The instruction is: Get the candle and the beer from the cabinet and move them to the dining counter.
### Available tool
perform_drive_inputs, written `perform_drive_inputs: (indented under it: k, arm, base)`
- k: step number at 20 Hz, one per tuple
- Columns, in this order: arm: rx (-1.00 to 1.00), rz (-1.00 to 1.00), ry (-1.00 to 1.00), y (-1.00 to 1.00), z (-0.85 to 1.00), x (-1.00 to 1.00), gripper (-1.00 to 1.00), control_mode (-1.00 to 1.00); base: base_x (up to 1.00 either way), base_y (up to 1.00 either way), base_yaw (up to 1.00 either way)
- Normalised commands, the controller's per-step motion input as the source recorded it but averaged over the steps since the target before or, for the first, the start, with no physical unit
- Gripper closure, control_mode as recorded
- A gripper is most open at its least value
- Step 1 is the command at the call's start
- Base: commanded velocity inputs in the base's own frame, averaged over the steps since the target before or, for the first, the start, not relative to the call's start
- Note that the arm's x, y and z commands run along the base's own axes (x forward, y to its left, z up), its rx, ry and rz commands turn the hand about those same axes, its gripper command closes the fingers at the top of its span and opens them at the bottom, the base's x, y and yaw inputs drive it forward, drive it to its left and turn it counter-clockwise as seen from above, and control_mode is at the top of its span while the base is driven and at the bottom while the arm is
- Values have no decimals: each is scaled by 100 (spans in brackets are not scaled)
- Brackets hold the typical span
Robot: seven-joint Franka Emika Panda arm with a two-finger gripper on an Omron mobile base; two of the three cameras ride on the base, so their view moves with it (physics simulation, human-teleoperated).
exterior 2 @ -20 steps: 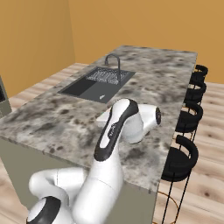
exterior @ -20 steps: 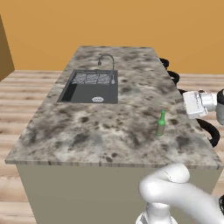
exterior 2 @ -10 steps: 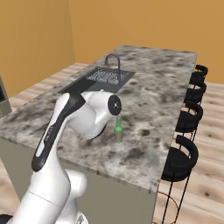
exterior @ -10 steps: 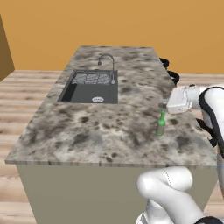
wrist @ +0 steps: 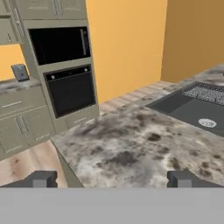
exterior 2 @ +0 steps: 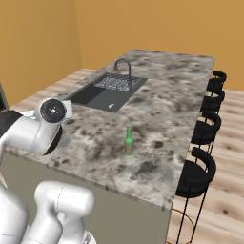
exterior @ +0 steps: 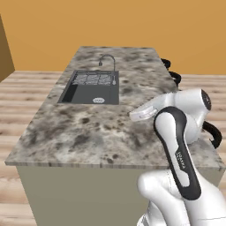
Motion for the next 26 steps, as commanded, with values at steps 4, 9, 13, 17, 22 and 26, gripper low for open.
perform_drive_inputs:
  k: [4,9,13,17,22,26]
  arm:
    - [-5,-5,8,37,0,0,-100,-100]
    - [-2,0,0,3,-4,0,-100,100]
    - [0,0,0,0,0,0,-100,100]
    - [0,0,0,0,0,0,-100,100]
    - [0,0,0,0,0,0,-100,100]
    - [0,0,0,0,0,0,-100,100]
  base:
    - [0,0,0]
    - [0,5,0]
    - [-17,87,1]
    - [-9,100,10]
    - [-1,100,19]
    - [0,100,23]
